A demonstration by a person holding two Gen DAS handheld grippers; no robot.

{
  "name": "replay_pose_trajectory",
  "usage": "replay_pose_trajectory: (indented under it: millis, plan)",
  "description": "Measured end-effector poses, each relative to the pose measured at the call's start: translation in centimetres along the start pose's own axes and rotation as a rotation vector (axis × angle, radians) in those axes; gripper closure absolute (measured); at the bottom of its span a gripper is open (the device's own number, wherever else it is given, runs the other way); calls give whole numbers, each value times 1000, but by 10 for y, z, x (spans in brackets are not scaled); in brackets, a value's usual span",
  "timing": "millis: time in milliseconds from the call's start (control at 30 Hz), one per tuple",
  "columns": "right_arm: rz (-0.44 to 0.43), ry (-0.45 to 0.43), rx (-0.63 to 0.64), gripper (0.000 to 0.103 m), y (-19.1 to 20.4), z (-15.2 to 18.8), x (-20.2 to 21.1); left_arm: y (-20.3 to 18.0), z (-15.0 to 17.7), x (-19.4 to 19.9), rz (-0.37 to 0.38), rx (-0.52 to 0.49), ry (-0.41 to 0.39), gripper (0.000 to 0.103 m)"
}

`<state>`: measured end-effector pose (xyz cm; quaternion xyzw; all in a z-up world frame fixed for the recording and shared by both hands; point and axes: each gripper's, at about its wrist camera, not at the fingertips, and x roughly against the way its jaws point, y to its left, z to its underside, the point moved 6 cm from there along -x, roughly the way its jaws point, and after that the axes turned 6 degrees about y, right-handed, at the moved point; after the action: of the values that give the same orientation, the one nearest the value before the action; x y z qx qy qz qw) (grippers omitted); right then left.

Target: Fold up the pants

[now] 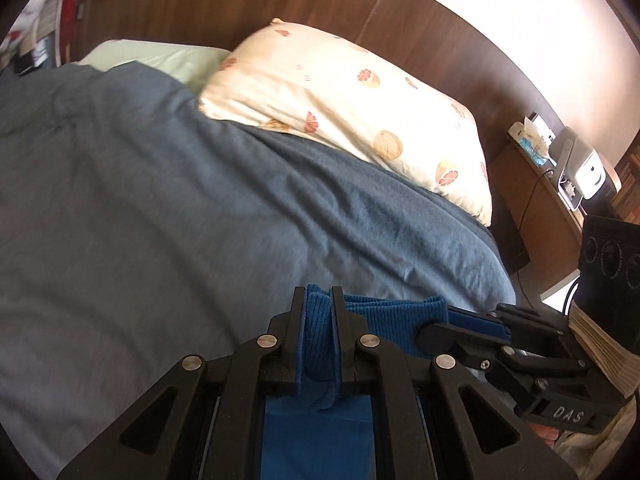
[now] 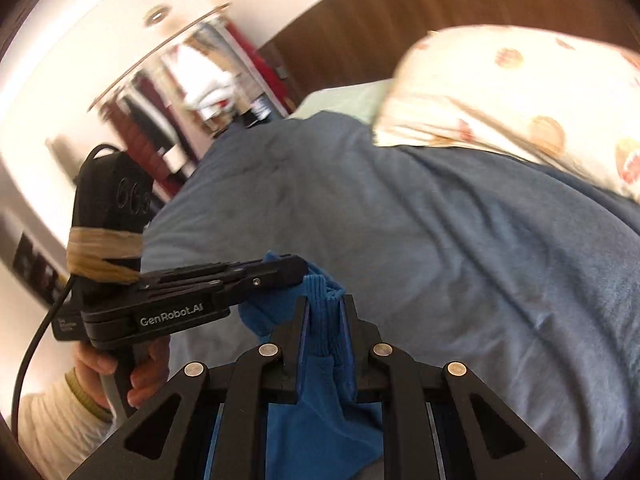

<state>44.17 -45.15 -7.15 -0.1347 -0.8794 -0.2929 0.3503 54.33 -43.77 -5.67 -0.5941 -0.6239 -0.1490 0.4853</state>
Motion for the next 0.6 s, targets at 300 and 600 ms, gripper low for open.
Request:
replay_pose_trajectory:
  millis: [300, 600]
  plan:
    - [21, 47, 173, 87, 69, 60, -10, 32, 81, 24, -10, 87, -13, 92]
    - [37, 173, 292, 87, 104, 128, -39, 62, 158, 33, -46, 183, 15, 91]
